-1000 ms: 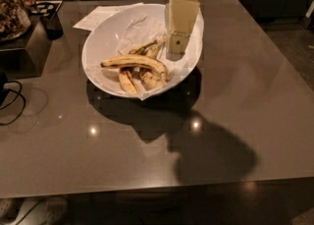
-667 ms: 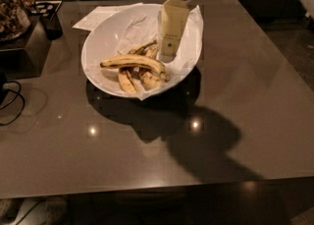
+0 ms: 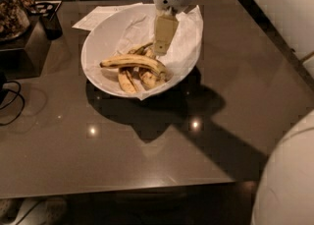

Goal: Pick banana from white bowl

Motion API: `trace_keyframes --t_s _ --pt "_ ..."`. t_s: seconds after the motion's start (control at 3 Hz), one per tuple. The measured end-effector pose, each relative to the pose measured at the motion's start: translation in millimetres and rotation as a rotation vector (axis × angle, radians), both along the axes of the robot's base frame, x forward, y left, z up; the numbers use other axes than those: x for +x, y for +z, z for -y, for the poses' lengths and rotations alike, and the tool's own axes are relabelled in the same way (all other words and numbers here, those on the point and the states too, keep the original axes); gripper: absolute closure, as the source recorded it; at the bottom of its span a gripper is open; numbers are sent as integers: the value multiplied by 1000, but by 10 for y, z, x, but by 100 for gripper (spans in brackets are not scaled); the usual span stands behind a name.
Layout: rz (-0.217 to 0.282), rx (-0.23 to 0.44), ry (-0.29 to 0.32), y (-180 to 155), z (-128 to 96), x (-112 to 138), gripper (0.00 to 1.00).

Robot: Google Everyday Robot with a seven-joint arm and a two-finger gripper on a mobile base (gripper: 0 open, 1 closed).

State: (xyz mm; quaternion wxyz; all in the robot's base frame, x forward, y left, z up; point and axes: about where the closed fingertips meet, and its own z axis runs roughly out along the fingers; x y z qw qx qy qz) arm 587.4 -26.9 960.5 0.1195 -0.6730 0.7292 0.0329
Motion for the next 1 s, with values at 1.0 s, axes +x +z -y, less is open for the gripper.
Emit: trace_keyframes --t_s 1.0 --pt "-103 17 -15 -447 -187 288 33"
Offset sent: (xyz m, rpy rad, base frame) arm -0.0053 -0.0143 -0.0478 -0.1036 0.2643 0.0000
